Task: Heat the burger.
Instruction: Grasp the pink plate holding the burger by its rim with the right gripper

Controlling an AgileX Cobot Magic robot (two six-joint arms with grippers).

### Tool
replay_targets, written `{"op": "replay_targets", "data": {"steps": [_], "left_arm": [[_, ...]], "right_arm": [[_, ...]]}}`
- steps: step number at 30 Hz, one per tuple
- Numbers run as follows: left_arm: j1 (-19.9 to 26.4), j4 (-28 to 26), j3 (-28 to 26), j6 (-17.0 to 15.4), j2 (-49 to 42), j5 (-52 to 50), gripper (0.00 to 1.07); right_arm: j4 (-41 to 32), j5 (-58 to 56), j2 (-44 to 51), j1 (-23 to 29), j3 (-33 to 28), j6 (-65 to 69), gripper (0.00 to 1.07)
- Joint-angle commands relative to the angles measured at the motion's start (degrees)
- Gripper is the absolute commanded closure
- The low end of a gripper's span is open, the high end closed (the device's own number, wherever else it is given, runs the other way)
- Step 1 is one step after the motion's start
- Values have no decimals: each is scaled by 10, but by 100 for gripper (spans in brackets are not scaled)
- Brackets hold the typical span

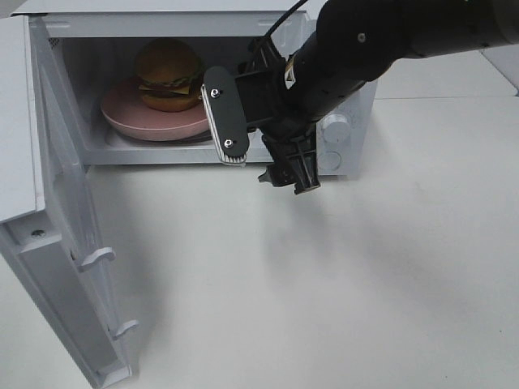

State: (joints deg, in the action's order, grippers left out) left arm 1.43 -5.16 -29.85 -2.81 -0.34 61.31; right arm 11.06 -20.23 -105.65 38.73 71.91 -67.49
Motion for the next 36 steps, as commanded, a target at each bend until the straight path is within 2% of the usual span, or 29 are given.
{"op": "replay_targets", "data": {"steps": [1, 16, 36], "left_arm": [[3, -2, 2, 1, -2, -1, 7], [3, -2, 2, 1, -2, -1, 7], [3, -2, 2, 1, -2, -1, 7]], "right_arm": [[5, -1, -32, 2, 31, 7, 20], [6, -2, -116, 7, 113, 19, 22], [6, -45, -248, 7, 286, 30, 26]]}}
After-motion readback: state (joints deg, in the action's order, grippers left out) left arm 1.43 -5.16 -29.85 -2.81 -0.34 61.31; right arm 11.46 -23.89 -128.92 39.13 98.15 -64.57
